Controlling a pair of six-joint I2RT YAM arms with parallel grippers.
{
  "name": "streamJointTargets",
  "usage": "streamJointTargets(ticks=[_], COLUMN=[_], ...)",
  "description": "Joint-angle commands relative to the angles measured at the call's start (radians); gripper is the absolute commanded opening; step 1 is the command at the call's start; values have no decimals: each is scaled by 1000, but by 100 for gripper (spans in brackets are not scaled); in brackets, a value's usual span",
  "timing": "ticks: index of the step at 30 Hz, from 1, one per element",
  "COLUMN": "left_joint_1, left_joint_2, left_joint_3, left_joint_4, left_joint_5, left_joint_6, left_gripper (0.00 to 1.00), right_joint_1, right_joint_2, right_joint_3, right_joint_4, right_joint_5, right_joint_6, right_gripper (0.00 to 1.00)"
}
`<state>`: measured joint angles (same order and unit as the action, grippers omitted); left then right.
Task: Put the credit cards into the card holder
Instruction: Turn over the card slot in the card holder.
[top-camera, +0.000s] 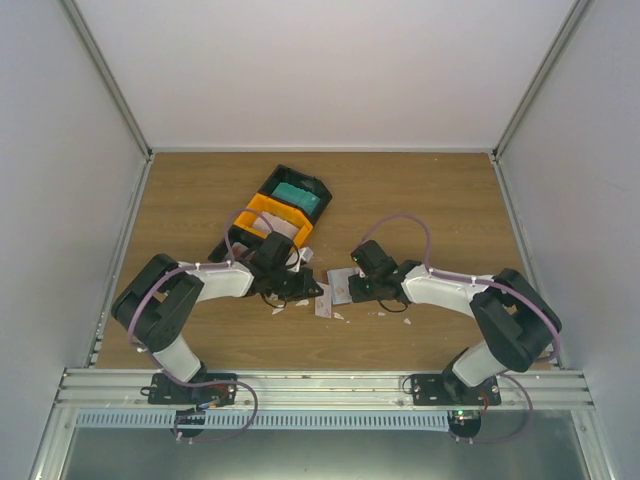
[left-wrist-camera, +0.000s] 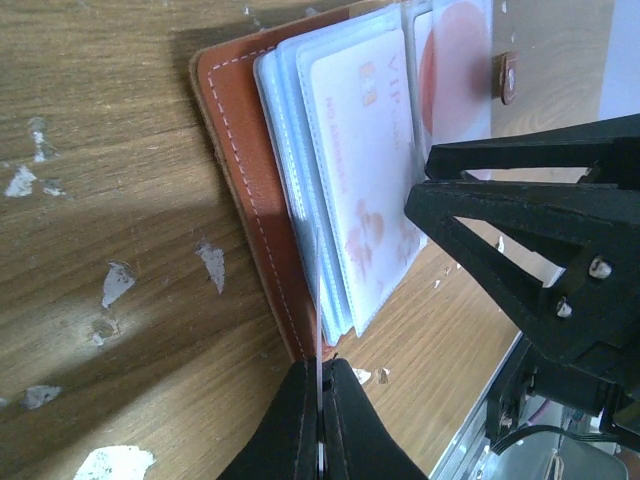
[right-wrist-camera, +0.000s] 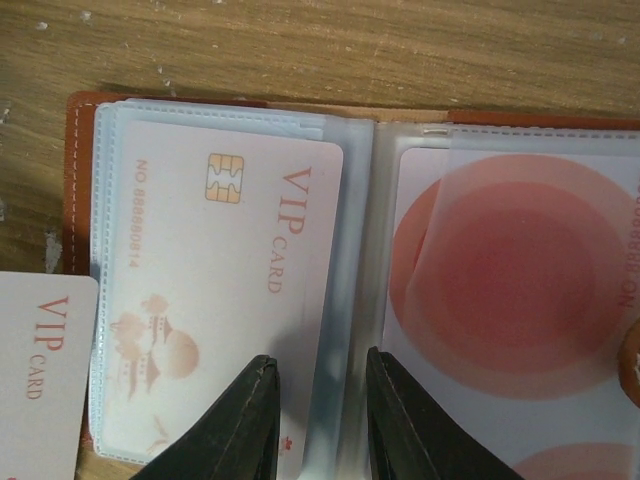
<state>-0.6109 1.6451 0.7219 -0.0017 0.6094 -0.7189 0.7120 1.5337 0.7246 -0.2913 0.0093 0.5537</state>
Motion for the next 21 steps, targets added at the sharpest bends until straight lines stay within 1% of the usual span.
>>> streamJointTargets(ticks=[1,7,18,21], left_joint_1=[3,3,3,2], left_joint_2=[22,38,70,87], left_joint_3=[28,30,62,69], left_joint_4=[57,86,78,84], left_joint_5=[22,62,108,123], left_joint_6=[-5,-2,38,40], left_gripper=[0,0,0,0], right_joint_1=[-6,-7,-6,-8], right_joint_2=[31,30,9,-21], right_joint_3=[-38,-46,-46,-35], right_joint_4=[-49,-45,-36,-34], right_joint_5=[2,0,-3,-2], right_joint_6=[-2,0,4,8], right_gripper=[27,26,26,28])
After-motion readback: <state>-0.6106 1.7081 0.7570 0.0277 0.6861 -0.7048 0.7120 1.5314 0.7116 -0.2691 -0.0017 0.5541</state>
